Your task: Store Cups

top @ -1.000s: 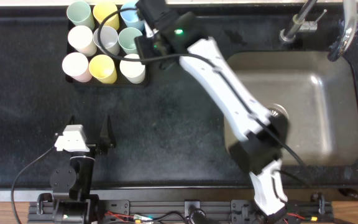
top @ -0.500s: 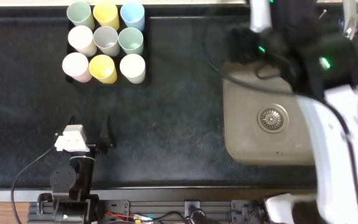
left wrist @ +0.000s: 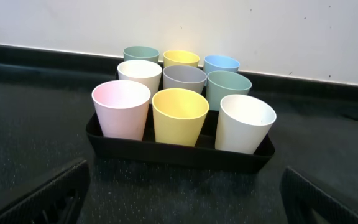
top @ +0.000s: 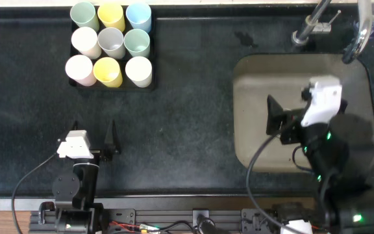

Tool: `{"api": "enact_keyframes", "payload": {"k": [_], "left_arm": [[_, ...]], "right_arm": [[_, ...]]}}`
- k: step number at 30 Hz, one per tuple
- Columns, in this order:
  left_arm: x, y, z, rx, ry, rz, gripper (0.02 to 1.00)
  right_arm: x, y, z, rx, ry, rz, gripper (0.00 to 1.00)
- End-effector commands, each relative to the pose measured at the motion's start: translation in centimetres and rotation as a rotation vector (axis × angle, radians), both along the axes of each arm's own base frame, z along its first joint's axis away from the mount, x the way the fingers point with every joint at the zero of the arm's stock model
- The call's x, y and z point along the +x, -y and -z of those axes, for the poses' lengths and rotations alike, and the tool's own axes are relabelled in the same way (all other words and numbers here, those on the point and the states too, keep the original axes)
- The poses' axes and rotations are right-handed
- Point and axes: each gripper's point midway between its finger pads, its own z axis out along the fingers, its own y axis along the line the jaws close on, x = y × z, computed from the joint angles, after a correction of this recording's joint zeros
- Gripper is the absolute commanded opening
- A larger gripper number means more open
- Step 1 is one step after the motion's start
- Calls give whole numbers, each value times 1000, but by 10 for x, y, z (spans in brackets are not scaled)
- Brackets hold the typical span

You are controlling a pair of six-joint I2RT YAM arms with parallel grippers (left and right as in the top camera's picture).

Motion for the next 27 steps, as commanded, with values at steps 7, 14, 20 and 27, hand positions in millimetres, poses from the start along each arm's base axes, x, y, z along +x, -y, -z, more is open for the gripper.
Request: {"api": "enact_keyframes", "payload": {"k": [7,14,20,27], "left_arm": [[0,0,0,-7,2,-1,1000],[0,0,0,-7,2,-1,1000],[0,0,0,-7,2,-1,1000],[0,0,0,-7,2,-1,998]], "right_arm": [[-7,-1,41,70,253,1,998],[-9,-1,66,90,406,-1,998],[-11,-1,86,101,488,-3,993],[-9,-2,115,105,513,-10,998]]}}
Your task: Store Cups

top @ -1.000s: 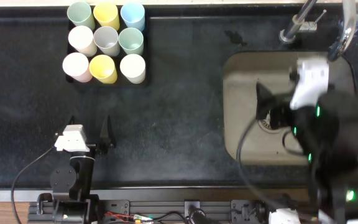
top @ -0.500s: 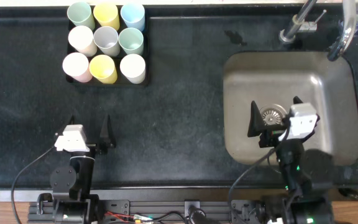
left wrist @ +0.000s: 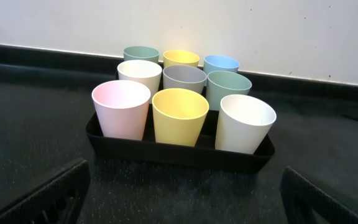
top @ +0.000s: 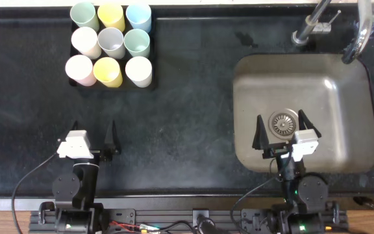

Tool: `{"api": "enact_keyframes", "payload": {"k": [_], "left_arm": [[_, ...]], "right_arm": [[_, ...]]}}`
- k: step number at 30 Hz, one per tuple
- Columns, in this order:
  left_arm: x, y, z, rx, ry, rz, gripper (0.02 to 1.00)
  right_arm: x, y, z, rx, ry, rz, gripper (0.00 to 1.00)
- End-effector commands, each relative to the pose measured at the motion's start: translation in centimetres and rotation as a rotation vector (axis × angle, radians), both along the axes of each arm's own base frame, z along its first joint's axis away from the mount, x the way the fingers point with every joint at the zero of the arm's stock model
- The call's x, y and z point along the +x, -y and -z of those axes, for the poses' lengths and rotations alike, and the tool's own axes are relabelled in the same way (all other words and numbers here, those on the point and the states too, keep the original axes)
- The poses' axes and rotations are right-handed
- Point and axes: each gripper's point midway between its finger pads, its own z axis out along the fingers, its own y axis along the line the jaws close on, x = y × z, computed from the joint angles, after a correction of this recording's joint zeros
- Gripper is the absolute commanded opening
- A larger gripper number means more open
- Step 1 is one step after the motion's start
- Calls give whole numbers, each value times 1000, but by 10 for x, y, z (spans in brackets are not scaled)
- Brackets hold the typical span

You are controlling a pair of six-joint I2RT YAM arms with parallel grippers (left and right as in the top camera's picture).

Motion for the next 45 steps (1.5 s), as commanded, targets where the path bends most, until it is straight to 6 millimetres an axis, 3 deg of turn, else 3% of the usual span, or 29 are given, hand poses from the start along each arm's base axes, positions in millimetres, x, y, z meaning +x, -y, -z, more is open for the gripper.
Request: {"api": "enact_keyframes", "payload": {"k": [1,10,45], "left_arm": [[0,0,0,-7,2,-1,1000],[0,0,0,-7,2,-1,1000],[0,0,0,-7,2,-1,1000]], "right_arm": [[1,-3,20,4,-13,-17,998],[0,-2,38,-3,-69,-9,996],[0,-2,38,-3,-70,-8,998]]}}
